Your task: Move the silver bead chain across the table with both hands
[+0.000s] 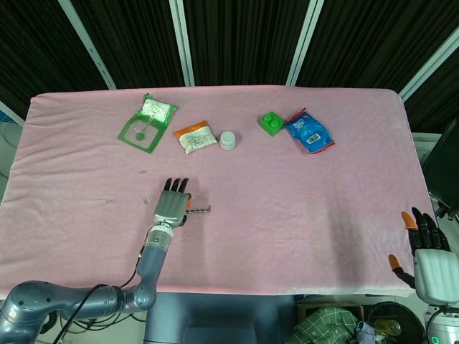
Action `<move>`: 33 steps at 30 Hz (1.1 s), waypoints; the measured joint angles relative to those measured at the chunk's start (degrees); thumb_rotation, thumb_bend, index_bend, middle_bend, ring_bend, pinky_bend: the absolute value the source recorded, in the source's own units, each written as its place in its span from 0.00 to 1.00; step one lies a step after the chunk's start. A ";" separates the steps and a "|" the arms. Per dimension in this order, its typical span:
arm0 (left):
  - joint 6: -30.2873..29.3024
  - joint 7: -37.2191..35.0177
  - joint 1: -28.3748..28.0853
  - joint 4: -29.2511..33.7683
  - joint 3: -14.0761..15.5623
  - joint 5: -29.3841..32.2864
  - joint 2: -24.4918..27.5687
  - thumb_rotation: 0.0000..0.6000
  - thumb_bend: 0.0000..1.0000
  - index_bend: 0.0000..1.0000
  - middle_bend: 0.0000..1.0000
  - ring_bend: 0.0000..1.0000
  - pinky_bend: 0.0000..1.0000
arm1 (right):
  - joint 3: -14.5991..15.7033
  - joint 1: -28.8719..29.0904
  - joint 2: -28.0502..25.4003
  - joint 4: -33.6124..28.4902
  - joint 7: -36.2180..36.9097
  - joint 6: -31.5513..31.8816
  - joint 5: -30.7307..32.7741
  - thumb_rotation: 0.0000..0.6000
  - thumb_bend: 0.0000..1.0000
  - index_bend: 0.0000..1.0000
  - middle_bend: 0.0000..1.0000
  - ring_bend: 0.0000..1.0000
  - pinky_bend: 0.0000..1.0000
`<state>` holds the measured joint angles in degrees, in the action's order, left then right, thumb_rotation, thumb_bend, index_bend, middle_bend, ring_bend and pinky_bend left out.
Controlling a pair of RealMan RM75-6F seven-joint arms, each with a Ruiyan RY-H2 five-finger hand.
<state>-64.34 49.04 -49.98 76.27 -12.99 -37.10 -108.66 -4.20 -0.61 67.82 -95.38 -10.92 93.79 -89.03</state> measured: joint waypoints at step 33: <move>0.65 0.64 0.12 -2.57 -0.29 -0.78 -1.88 1.00 0.34 0.55 0.07 0.00 0.00 | -0.54 0.01 -0.05 -0.06 0.06 -0.26 0.37 1.00 0.20 0.01 0.00 0.00 0.17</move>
<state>-63.68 49.68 -49.86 73.70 -13.27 -37.88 -110.53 -4.73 -0.60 67.76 -95.44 -10.86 93.53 -88.66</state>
